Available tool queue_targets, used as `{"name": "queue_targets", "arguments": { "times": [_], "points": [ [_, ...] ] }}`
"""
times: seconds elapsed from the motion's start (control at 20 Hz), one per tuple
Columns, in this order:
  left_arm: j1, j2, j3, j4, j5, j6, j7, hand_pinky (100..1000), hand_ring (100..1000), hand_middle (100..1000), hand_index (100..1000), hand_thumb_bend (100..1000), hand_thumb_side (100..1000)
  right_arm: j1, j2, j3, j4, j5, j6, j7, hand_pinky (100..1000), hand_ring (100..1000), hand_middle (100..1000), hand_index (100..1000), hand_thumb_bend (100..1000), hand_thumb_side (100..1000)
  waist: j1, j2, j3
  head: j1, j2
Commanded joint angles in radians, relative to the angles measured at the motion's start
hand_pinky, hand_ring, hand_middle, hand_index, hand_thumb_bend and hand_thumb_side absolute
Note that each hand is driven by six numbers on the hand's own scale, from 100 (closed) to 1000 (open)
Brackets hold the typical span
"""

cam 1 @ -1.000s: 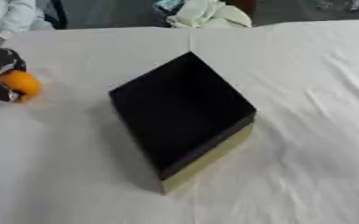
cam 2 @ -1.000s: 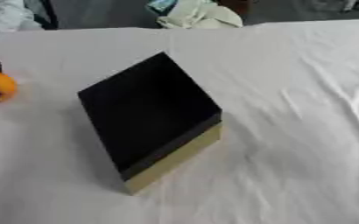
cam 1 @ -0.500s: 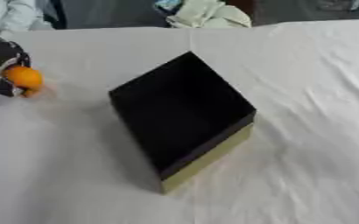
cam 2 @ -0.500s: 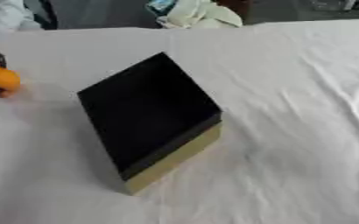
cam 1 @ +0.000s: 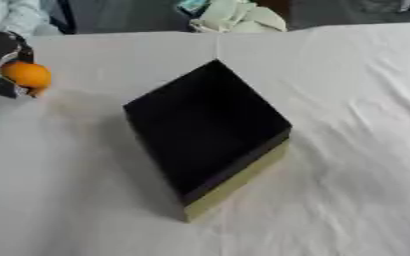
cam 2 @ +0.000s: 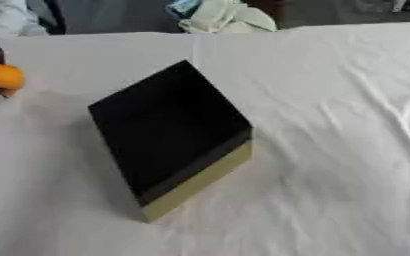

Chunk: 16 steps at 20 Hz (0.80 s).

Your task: Pick up objects on the table and place them in the box.

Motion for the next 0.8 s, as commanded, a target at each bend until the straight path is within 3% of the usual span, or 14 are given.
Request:
{"name": "queue_targets", "arguments": {
  "times": [0.05, 0.4, 0.8],
  "points": [
    [-0.031, 0.056, -0.01, -0.076, 0.028, -0.02, 0.0, 100, 454, 515, 572, 377, 100, -0.01, -0.024, 0.0, -0.016, -0.006, -0.002, 0.002, 685, 563, 589, 821, 100, 840, 0.001, -0.024, 0.0, -0.006, -0.001],
    [-0.11, 0.024, -0.081, -0.216, 0.075, -0.078, -0.027, 100, 453, 520, 578, 397, 100, -0.011, -0.024, 0.003, -0.019, -0.005, -0.001, 0.002, 686, 564, 590, 821, 100, 838, 0.003, -0.03, -0.003, -0.013, -0.003],
    [-0.15, -0.007, -0.126, -0.273, 0.138, -0.116, -0.08, 100, 470, 529, 589, 407, 100, -0.012, -0.02, 0.008, -0.022, -0.005, 0.001, 0.006, 685, 564, 589, 821, 100, 838, 0.011, -0.032, -0.018, -0.007, -0.002]
  ]
}}
